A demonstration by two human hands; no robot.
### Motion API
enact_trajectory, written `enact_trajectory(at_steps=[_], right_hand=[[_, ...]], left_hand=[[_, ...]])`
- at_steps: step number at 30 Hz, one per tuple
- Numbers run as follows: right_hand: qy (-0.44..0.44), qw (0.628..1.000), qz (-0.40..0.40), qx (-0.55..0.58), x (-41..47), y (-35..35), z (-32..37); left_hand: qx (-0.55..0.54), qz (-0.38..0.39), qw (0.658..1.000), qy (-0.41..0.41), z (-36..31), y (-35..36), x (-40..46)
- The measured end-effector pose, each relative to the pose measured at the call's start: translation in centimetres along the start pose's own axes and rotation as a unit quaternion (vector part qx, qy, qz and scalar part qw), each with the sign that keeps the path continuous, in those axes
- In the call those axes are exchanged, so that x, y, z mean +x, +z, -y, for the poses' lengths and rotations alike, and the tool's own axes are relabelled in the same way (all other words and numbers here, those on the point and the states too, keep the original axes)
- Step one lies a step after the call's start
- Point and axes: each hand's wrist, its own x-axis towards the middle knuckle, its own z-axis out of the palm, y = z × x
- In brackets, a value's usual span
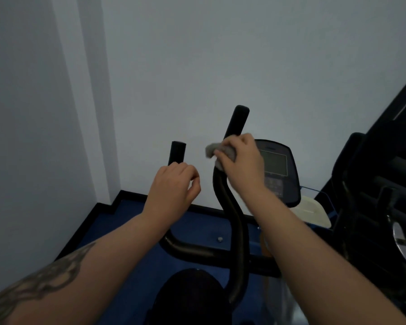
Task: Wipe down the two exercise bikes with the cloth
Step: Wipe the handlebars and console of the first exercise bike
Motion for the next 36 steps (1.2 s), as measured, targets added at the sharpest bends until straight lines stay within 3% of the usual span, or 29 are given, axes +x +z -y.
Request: enact_trajectory(at_steps=[4, 7, 11, 13, 16, 20, 21, 24, 26, 29, 34, 36], right_hand=[[0.01, 0.994, 0.04, 0.103, -4.6, -0.6, -1.6], [-0.006, 0.991, 0.08, 0.109, -3.5, -2.4, -2.2], [0.03, 0.993, -0.04, 0.108, 0.2, -1.9, -0.5], [0.029, 0.997, -0.041, 0.067, -0.3, -0.5, 0.1], [0.024, 0.998, 0.019, 0.061, -2.5, -0.4, -0.5], [-0.003, 0.982, 0.18, 0.059, -1.8, -3.8, -1.6], [-0.011, 0.983, 0.178, 0.048, -1.0, -4.0, -1.7], [0.016, 0.997, 0.049, 0.06, 0.0, -2.5, -0.9], [0.015, 0.998, 0.011, 0.067, -1.3, -1.1, -0.5], [-0.013, 0.993, 0.068, 0.092, -4.6, -1.8, -1.7], [-0.077, 0.951, 0.295, 0.058, -3.4, -7.1, -3.0], [-0.07, 0.969, 0.233, 0.046, -1.7, -6.7, -2.5]], left_hand=[[-0.004, -0.001, 1.0, -0.005, 0.1, 0.1, 0.0], [-0.002, -0.003, 1.0, -0.006, 0.1, 0.2, 0.1], [0.0, 0.002, 1.0, -0.005, 0.0, 0.1, 0.1], [-0.001, 0.003, 1.0, -0.006, 0.1, 0.1, 0.1], [-0.001, -0.002, 1.0, -0.008, 0.1, 0.0, 0.1], [0.003, -0.003, 1.0, -0.005, 0.1, 0.1, 0.0], [0.005, -0.001, 1.0, -0.006, 0.1, 0.1, 0.1], [0.01, 0.004, 1.0, -0.011, 0.1, 0.2, 0.2], [0.013, 0.002, 1.0, -0.012, 0.1, 0.2, 0.1], [0.014, 0.003, 1.0, -0.016, 0.1, 0.2, 0.0], [0.007, -0.002, 1.0, -0.02, 0.1, 0.1, 0.1], [0.005, -0.002, 1.0, -0.027, 0.2, 0.1, 0.1]])
